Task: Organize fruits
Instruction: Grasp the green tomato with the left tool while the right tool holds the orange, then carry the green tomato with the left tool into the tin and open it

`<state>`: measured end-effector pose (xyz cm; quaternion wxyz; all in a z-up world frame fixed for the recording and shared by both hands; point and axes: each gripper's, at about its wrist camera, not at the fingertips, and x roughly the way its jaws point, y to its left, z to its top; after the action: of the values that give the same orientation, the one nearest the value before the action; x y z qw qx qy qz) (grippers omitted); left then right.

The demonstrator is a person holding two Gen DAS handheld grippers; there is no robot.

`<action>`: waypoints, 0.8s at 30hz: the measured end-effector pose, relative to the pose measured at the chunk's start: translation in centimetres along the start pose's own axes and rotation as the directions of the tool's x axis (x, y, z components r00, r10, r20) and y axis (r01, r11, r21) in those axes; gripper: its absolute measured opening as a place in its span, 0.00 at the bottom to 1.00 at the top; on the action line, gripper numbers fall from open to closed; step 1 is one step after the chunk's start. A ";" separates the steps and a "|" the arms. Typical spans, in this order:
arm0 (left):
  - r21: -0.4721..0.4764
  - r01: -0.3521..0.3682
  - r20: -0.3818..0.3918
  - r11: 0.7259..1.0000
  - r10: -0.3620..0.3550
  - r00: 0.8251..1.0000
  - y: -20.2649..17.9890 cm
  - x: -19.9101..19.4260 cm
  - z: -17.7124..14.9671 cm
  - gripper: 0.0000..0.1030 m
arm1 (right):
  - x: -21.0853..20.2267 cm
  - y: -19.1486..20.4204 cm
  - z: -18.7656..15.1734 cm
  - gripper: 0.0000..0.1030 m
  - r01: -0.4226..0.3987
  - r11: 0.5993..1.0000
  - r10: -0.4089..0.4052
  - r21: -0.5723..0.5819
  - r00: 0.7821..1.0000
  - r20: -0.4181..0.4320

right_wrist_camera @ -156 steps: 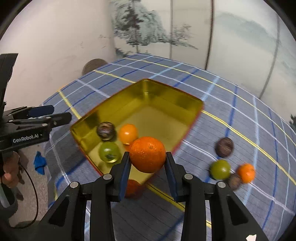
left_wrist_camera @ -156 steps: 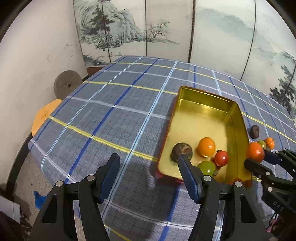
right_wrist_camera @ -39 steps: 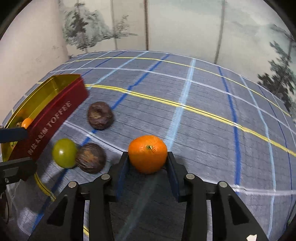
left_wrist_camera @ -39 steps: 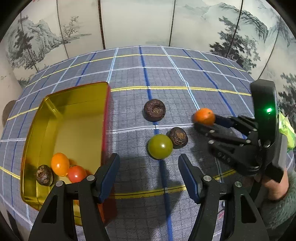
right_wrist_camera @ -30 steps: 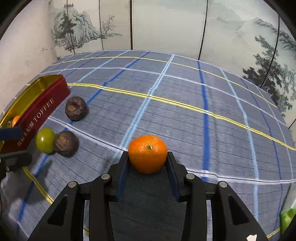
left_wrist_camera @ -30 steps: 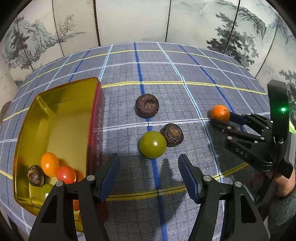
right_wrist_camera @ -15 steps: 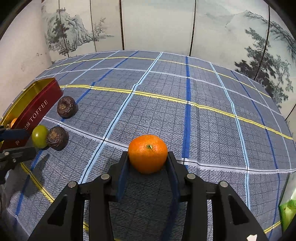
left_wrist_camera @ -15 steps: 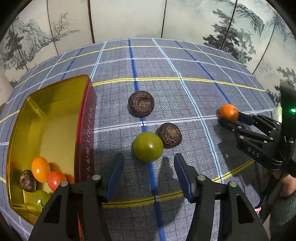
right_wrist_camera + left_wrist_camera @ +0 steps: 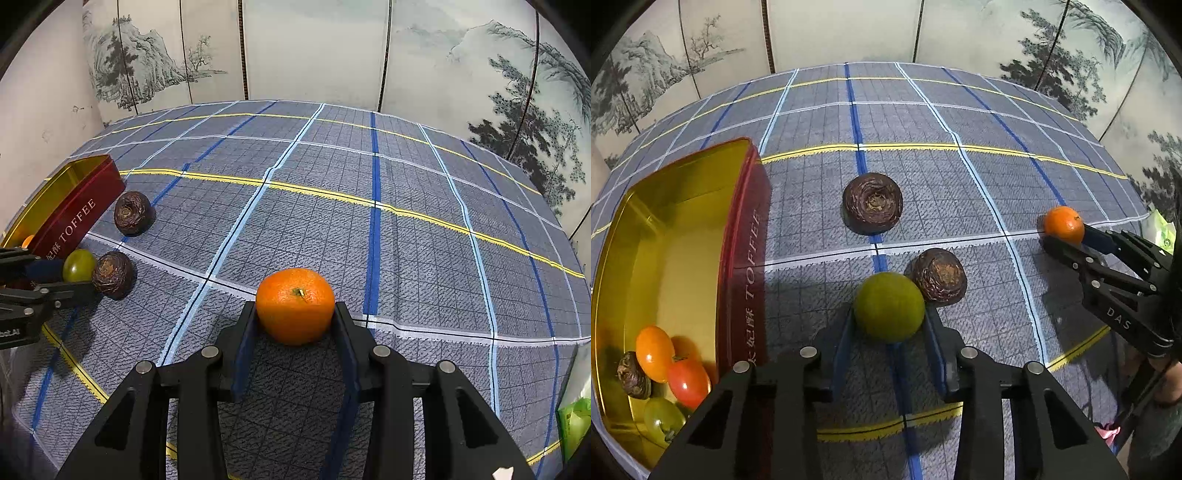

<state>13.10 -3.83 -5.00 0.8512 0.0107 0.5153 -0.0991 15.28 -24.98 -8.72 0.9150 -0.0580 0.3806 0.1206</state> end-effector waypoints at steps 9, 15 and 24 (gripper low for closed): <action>-0.019 0.001 -0.005 1.000 -0.001 1.000 0.2 -0.6 -0.2 0.35 | 0.0 0.0 0.0 0.37 0.001 1.000 -0.001 0.000 1.000 0.000; -0.047 0.017 0.027 0.999 -0.015 1.000 0.5 -2.7 -0.1 0.35 | 0.0 0.0 0.0 0.37 0.002 1.000 -0.002 -0.001 1.000 0.000; -0.101 0.005 0.105 0.995 0.006 0.994 3.2 -6.6 1.0 0.35 | 0.0 0.1 0.0 0.37 0.002 1.000 -0.002 0.000 1.000 0.000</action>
<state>11.55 0.18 1.02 0.8767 -0.0374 0.4740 -0.0732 15.28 -24.92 -8.72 0.9151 -0.0583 0.3805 0.1198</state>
